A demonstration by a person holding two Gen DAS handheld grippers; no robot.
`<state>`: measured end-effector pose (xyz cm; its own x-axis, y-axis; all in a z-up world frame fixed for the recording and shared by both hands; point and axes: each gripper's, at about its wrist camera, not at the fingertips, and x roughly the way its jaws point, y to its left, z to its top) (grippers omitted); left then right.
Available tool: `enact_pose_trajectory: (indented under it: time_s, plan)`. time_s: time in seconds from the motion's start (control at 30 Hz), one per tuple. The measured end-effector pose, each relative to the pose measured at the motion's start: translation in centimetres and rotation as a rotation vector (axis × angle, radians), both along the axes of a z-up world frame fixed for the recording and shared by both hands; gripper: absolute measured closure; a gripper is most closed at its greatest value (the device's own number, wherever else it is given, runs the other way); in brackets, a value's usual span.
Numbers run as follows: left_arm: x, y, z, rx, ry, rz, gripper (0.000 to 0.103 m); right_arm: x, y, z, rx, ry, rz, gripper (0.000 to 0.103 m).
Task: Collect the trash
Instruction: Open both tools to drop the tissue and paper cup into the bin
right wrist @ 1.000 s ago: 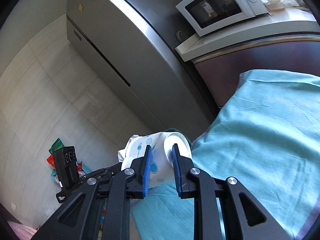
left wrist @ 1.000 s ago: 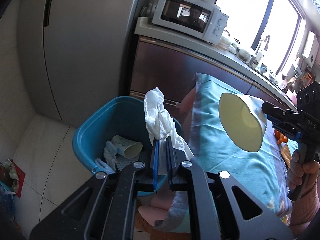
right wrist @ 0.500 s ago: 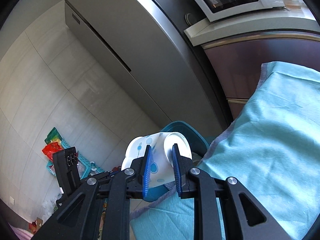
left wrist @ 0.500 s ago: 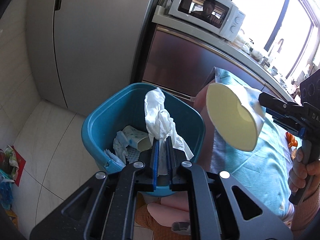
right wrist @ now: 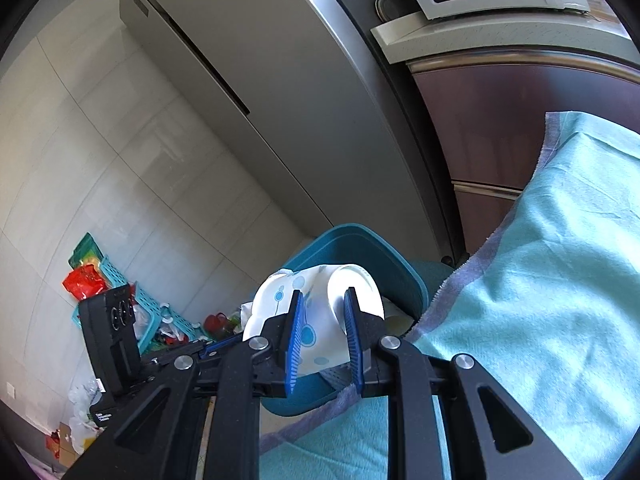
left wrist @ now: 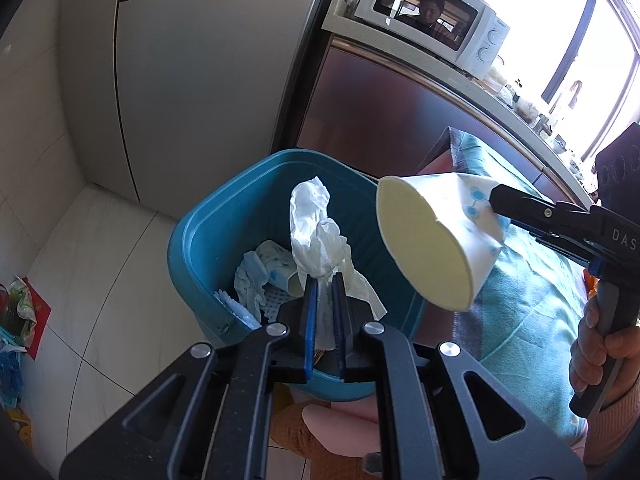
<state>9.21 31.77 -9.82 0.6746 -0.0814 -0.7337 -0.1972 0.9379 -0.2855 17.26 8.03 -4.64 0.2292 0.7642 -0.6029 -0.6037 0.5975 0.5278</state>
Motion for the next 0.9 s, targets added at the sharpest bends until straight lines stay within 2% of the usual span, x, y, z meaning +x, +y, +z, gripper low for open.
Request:
enact_pose_trajectory:
  time_s: [0.5, 0.9]
  plan:
    - [1.0, 0.6, -1.8, -0.028, 0.030, 0.003, 0.094, 0.4, 2.8, -1.7, -0.091, 0.002, 0.009, 0.087]
    - [1.3, 0.5, -3.1, -0.045, 0.050, 0.007, 0.085, 0.4, 1.2, -2.0, -0.073, 0.011, -0.015, 0.087]
